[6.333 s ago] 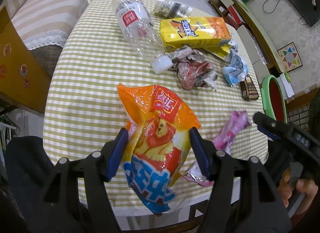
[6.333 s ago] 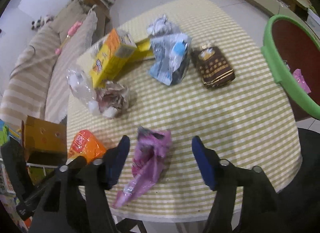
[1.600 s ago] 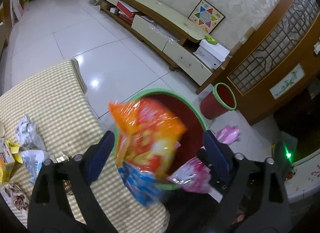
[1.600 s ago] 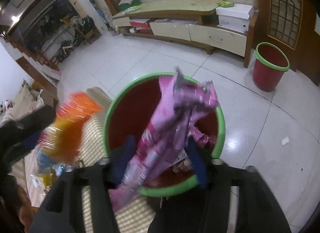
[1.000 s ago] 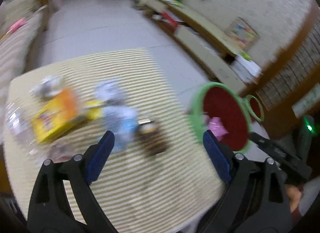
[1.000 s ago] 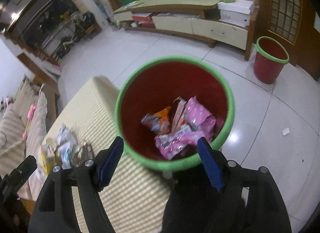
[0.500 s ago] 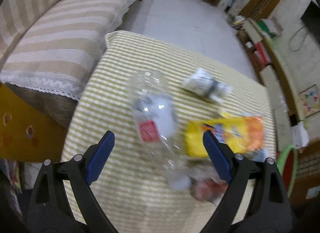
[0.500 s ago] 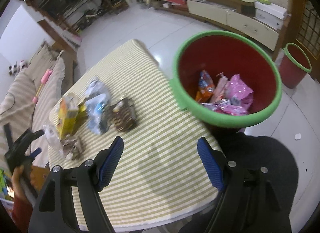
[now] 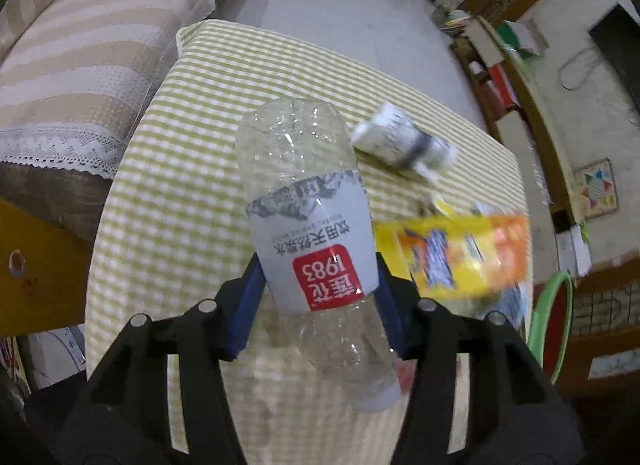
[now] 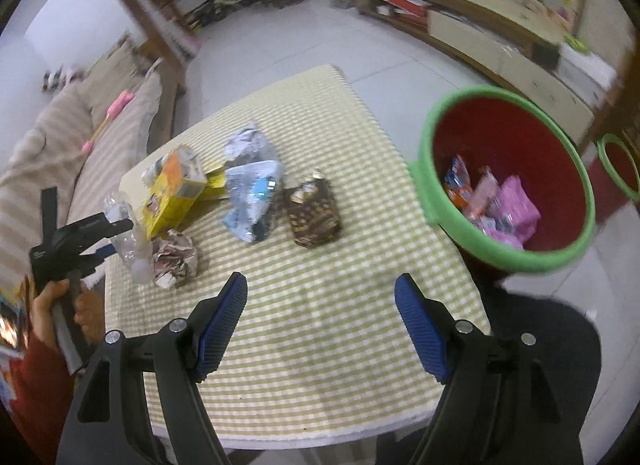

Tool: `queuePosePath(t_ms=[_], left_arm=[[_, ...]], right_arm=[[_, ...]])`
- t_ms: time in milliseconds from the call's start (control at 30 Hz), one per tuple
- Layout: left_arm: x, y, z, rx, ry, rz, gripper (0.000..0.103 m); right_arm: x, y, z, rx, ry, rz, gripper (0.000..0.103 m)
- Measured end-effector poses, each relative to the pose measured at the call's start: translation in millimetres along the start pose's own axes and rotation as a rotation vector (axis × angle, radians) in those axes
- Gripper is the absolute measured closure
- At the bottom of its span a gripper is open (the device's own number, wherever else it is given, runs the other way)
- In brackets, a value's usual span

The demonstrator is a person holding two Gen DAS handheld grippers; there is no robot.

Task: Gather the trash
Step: 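Grasp the clear water bottle with the left tool while the right tool grasps the yellow tea carton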

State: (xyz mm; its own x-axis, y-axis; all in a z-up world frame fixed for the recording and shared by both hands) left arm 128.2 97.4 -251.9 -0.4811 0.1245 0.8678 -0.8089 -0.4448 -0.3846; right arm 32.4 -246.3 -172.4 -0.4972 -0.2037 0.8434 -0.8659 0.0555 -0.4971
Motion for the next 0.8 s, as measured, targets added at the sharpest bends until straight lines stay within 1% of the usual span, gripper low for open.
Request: queuePosePath(t_ms=[100, 233, 300, 333, 400, 467, 533, 600, 633, 667, 733, 800], left_arm=[[24, 25, 0, -0.043, 0.012, 0.004, 0.052], [44, 62, -6, -0.059, 0.005, -0.011, 0.052], [50, 80, -9, -0.063, -0.01, -0.018, 0.052], [51, 91, -10, -0.058, -0.017, -0.025, 0.052], [47, 104, -13, -0.028, -0.002, -0.049, 0.052], [42, 114, -13, -0.011, 0.012, -0.082, 0.052], [42, 121, -9, -0.025, 0.012, -0.092, 0.052], [42, 123, -6, -0.036, 0.019, -0.096, 0.052], [43, 124, -4, -0.039, 0.024, -0.098, 0.052], [43, 125, -3, -0.04, 0.028, -0.099, 0.052], [43, 126, -1, -0.041, 0.034, -0.102, 0.052], [42, 125, -1, -0.047, 0.033, -0.103, 0.052]], right_arm=[[-11, -15, -32, 0.17, 0.012, -0.014, 0.029], [-31, -40, -91, 0.486, 0.048, 0.002, 0.029], [-51, -44, -123, 0.631, 0.032, -0.039, 0.02], [-65, -48, -144, 0.724, 0.027, -0.068, 0.02], [-88, -50, -175, 0.87, 0.045, -0.102, 0.02], [-112, -52, -204, 1.026, 0.087, -0.137, 0.02], [-133, -50, -226, 1.184, 0.149, -0.15, 0.02], [-151, -44, -236, 1.314, 0.215, -0.169, 0.017], [-162, -39, -239, 1.376, 0.251, -0.197, 0.016], [-171, -34, -240, 1.412, 0.275, -0.23, 0.015], [-188, -25, -240, 1.442, 0.301, -0.292, 0.015], [-196, -23, -238, 1.431, 0.318, -0.304, 0.016]])
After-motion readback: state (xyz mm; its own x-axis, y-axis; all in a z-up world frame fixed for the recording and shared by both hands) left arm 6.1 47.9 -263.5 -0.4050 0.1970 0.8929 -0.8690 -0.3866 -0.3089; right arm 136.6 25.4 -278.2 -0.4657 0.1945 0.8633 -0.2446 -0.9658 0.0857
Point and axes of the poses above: each gripper's, at about its wrist camera, not at the fingertips, and x roughly against the way its jaws point, z to its right, y to its underside, the point moved 5 cm from there along -x, roughly the way its jaws point, and after that the axes turned 3 degrees about z, right-handed, at the moved point
